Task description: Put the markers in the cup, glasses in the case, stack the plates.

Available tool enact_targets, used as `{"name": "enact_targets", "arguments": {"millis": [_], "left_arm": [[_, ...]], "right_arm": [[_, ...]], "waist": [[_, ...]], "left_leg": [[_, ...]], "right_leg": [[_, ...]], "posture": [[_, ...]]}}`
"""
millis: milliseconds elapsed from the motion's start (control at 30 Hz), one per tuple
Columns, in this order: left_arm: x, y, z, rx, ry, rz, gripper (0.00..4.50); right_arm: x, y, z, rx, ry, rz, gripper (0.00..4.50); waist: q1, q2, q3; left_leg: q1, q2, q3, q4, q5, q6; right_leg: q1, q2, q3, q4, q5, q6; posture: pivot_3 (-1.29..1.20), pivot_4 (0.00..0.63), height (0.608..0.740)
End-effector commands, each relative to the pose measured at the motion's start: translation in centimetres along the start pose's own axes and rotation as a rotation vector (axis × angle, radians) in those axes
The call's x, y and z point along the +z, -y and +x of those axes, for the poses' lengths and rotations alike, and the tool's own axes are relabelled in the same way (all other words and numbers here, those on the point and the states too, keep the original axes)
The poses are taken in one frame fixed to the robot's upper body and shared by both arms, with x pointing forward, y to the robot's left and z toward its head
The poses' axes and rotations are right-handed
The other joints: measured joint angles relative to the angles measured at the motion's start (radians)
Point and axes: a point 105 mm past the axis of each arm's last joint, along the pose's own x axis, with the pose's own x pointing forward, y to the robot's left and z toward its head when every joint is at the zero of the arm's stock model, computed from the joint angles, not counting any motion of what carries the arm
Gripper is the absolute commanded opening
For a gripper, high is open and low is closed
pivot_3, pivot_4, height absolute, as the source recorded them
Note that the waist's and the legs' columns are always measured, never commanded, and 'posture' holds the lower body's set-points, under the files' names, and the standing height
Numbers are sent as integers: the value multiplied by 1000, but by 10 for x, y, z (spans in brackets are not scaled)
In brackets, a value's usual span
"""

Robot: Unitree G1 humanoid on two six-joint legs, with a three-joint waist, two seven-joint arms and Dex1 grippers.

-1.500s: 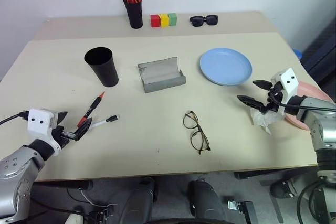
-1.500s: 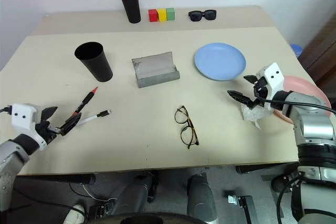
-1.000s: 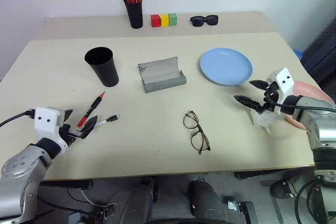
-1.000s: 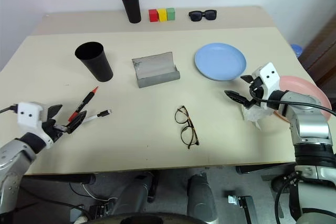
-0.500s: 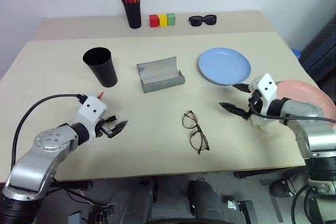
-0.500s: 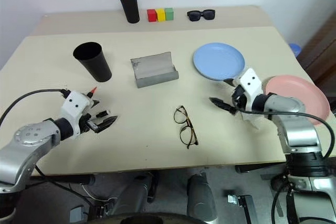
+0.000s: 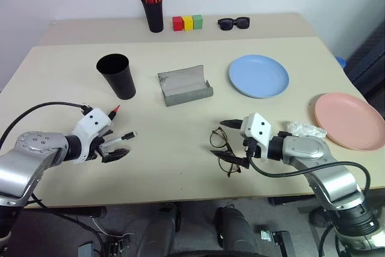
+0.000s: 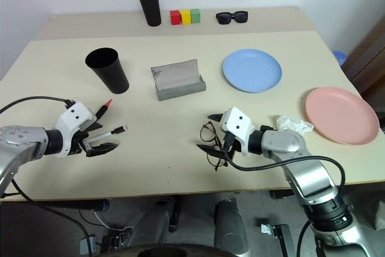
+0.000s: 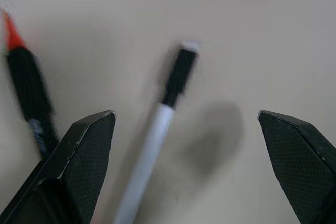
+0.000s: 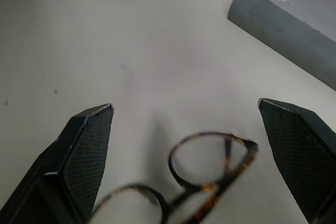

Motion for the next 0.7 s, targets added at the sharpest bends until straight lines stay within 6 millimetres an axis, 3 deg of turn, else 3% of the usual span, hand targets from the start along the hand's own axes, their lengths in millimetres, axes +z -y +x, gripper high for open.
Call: {"name": "enact_targets", "arguments": {"millis": [33, 233, 333, 567, 700], "left_arm": [[4, 0, 4, -46, -23, 0, 4466], [1, -1, 12, -93, -75, -16, 4466], [0, 0, 11, -111, -82, -19, 3636], [5, 2, 11, -120, -42, 19, 206], [26, 1, 9, -89, 87, 101, 45]], "right_arm": [[16, -9, 6, 30, 53, -52, 4500], [18, -13, 11, 39, 66, -53, 4500], [19, -13, 12, 33, 69, -52, 4500], [20, -15, 14, 28, 76, -47, 4500], [21, -12, 14, 23, 74, -55, 4500]], "waist": [[-1, 0, 0], [0, 0, 0], [-1, 0, 0], [-2, 0, 0], [0, 0, 0]], "left_leg": [[0, 0, 0, 0, 0, 0], [0, 0, 0, 0, 0, 0], [0, 0, 0, 0, 0, 0], [0, 0, 0, 0, 1, 2], [0, 0, 0, 0, 1, 2]], "right_leg": [[0, 0, 0, 0, 0, 0], [0, 0, 0, 0, 0, 0], [0, 0, 0, 0, 0, 0], [0, 0, 0, 0, 0, 0], [0, 0, 0, 0, 0, 0]], "posture": [[0, 150, 740], [0, 150, 740], [0, 150, 740], [0, 150, 740], [0, 150, 740]]}}
